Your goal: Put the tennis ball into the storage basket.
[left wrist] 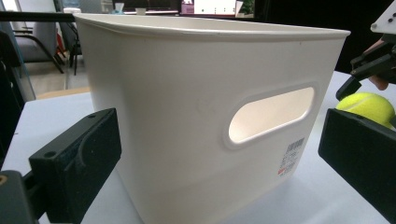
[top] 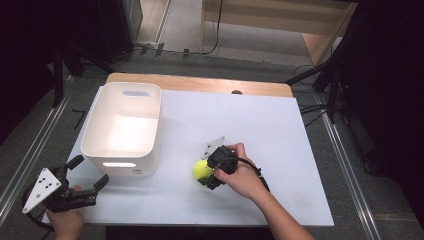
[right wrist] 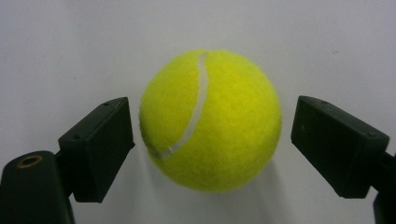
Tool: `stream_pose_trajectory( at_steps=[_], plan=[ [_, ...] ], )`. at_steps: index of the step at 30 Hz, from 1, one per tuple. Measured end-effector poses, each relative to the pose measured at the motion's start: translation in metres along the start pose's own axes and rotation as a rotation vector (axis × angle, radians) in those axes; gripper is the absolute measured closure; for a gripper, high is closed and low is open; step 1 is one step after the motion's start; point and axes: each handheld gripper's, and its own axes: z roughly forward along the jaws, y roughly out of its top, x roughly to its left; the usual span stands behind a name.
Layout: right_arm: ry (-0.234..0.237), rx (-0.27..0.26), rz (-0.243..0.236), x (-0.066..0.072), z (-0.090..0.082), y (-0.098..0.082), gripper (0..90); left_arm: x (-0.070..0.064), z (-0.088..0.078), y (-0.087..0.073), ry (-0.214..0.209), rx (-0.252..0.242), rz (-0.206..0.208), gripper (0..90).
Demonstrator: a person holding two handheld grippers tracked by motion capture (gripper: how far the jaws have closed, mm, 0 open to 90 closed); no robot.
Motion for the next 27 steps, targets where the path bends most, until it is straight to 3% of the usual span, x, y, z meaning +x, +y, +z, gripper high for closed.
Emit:
stream_pose_trajectory(
  at_steps=[27],
  plan=[
    [-0.007, 0.042, 0.026, 0.001, 0.011, 0.002, 23.2, 0.001, 0.0, 0.0, 0.001, 0.004, -0.004, 0.0]
  ],
)
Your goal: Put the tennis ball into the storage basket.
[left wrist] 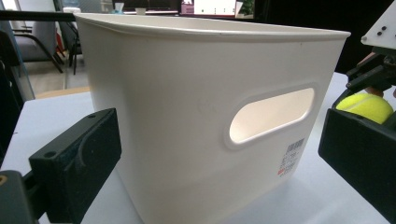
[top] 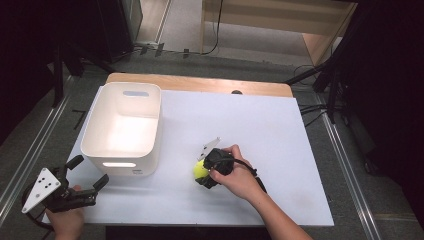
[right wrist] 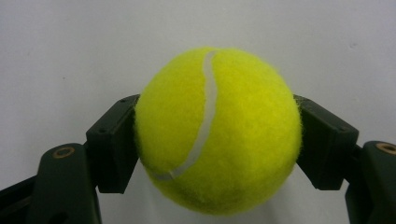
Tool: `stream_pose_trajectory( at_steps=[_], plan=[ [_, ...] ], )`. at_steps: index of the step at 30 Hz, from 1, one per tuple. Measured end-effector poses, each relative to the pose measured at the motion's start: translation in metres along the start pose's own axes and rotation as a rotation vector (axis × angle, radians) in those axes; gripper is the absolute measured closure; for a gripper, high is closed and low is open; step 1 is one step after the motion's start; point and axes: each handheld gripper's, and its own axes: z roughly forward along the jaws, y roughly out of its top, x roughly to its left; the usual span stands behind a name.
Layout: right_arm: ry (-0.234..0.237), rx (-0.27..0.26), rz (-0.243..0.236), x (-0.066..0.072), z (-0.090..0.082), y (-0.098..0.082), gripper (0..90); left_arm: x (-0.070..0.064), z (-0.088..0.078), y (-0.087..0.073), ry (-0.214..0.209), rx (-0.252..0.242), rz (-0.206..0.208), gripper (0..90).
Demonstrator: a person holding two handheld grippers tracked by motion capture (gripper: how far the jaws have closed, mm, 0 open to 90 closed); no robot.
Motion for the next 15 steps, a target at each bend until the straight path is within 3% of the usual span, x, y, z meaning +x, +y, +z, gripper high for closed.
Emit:
stream_pose_trajectory(
  at_steps=[15],
  plan=[
    [0.011, -0.03, -0.004, -0.004, -0.012, 0.002, 23.8, 0.0, 0.0, 0.0, 0.001, -0.004, -0.006, 0.0]
  ],
)
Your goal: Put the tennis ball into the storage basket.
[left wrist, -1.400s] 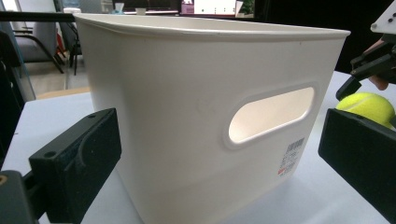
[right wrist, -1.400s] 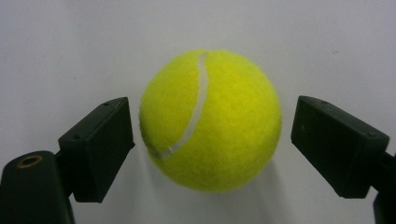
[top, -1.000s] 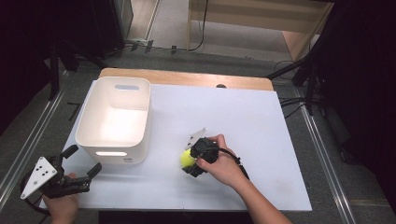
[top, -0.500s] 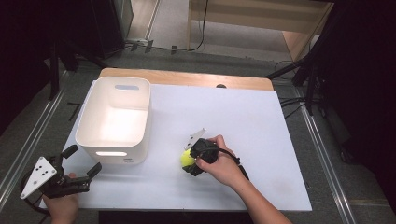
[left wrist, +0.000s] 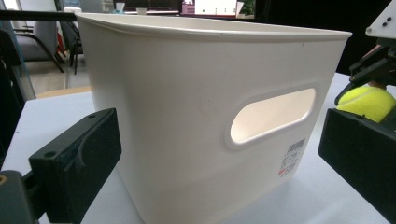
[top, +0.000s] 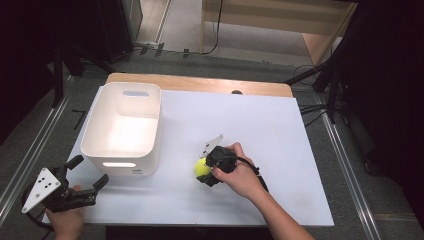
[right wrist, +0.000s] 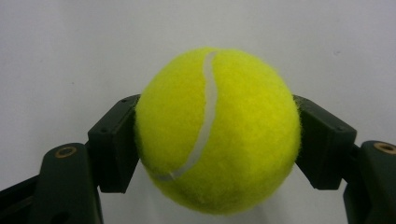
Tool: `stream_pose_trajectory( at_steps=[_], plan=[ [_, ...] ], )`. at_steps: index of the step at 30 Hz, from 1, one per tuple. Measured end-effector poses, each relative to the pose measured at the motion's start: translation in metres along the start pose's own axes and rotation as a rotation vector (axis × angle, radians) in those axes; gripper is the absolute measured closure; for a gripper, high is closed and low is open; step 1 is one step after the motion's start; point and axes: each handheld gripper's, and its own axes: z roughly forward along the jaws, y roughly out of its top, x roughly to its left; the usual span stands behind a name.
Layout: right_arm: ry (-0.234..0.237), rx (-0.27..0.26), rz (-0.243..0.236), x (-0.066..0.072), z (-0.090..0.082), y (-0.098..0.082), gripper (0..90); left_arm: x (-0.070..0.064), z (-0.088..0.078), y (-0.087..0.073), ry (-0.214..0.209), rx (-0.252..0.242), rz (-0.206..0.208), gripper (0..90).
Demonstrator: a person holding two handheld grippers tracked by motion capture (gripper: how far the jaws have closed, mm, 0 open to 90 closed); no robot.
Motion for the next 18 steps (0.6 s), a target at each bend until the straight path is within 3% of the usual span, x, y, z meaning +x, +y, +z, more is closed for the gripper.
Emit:
stream_pose_trajectory(
  at_steps=[18],
  plan=[
    [0.07, -0.017, 0.002, -0.006, -0.013, 0.019, 23.8, 0.0, 0.0, 0.0, -0.002, 0.0, -0.001, 0.0]
  ],
)
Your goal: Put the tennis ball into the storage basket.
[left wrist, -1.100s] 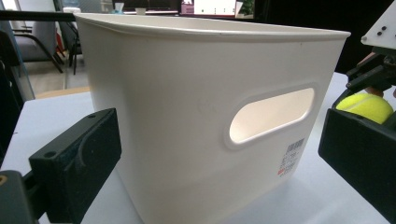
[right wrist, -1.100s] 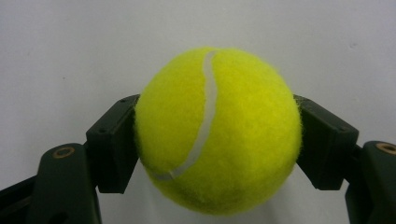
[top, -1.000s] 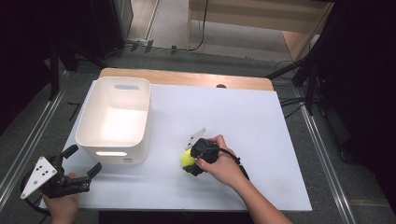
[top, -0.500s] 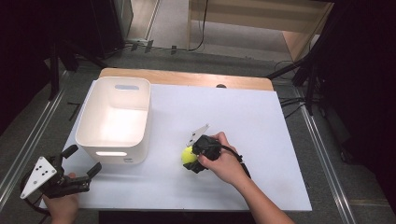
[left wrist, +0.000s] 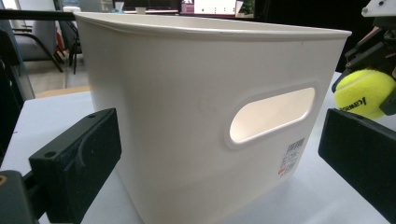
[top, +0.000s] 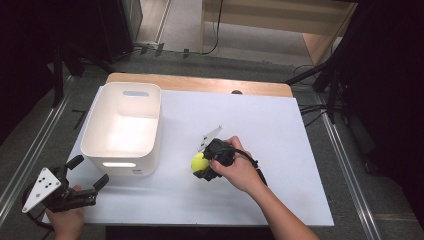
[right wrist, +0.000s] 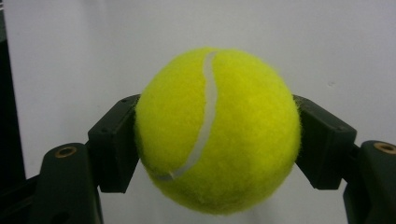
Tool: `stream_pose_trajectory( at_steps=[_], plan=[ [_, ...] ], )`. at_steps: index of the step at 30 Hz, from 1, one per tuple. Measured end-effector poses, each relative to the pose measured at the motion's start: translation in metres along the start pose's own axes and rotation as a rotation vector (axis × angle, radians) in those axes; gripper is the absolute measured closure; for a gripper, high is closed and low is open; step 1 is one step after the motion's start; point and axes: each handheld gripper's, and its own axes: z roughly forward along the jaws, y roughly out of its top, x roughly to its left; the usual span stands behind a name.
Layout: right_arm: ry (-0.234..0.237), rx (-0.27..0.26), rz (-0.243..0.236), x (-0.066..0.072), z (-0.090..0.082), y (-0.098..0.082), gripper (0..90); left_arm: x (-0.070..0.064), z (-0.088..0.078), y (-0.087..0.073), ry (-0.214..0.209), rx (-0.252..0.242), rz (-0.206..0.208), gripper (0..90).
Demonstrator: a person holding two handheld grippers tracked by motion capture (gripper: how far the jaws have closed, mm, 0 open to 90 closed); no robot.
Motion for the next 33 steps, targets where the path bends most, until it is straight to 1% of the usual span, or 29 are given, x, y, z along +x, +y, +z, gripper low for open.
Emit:
stream_pose_trajectory(
  at_steps=[1, 2, 5, 6, 8, 11, 12, 14, 15, 23, 24, 25, 26, 27, 28, 29, 33],
  plan=[
    [0.006, -0.001, 0.003, 0.0, -0.001, 0.001, 23.8, 0.0, 0.0, 0.0, 0.0, 0.0, 0.001, 0.0],
    [0.012, -0.005, -0.006, -0.001, -0.002, 0.003, 23.9, 0.0, 0.0, 0.0, 0.0, 0.001, 0.001, 0.0],
    [0.008, -0.007, -0.012, -0.001, -0.005, 0.007, 23.8, 0.0, 0.0, 0.0, 0.0, 0.0, 0.0, 0.0],
    [-0.002, -0.003, -0.008, -0.001, -0.006, 0.008, 23.8, 0.0, 0.0, 0.0, -0.001, 0.0, 0.001, 0.0],
    [-0.006, -0.004, -0.011, -0.001, -0.007, 0.011, 23.8, 0.0, 0.0, 0.0, -0.003, -0.001, 0.0, 0.0],
    [0.003, -0.015, -0.013, -0.002, -0.01, 0.014, 23.9, 0.001, 0.0, 0.0, -0.004, -0.001, 0.0, 0.0],
    [0.001, -0.02, -0.019, -0.003, -0.011, 0.015, 23.8, 0.0, 0.0, 0.0, -0.002, 0.001, 0.001, 0.0],
    [-0.002, -0.017, -0.012, -0.002, -0.012, 0.018, 23.8, 0.0, 0.0, 0.0, -0.004, 0.0, -0.001, 0.0],
    [-0.004, -0.02, -0.021, -0.003, -0.012, 0.019, 23.8, 0.0, 0.0, 0.0, -0.005, 0.0, 0.0, 0.0],
    [0.014, -0.028, -0.027, -0.002, -0.019, 0.032, 23.9, 0.0, 0.0, 0.0, -0.004, 0.001, 0.0, 0.0],
    [0.011, -0.029, -0.038, -0.003, -0.02, 0.034, 23.8, 0.0, 0.0, 0.0, -0.005, 0.0, 0.0, 0.0],
    [0.013, -0.027, -0.031, -0.002, -0.02, 0.035, 23.9, 0.0, 0.0, 0.0, -0.005, 0.001, 0.0, 0.0],
    [0.018, -0.037, -0.044, -0.002, -0.02, 0.037, 23.9, 0.0, 0.0, 0.0, -0.006, -0.001, -0.002, 0.0],
    [0.017, -0.031, -0.036, -0.001, -0.021, 0.039, 23.9, 0.001, 0.0, 0.0, -0.006, -0.001, -0.002, 0.0],
    [0.025, -0.034, -0.046, -0.002, -0.022, 0.04, 23.9, 0.001, 0.0, 0.0, -0.004, 0.0, -0.001, 0.0],
    [0.02, -0.033, -0.04, -0.001, -0.022, 0.042, 23.9, 0.001, 0.0, 0.0, -0.004, 0.0, -0.002, 0.0],
    [0.031, -0.035, -0.05, -0.002, -0.024, 0.048, 23.8, 0.001, 0.0, 0.0, -0.005, 0.001, -0.002, 0.0]
  ],
)
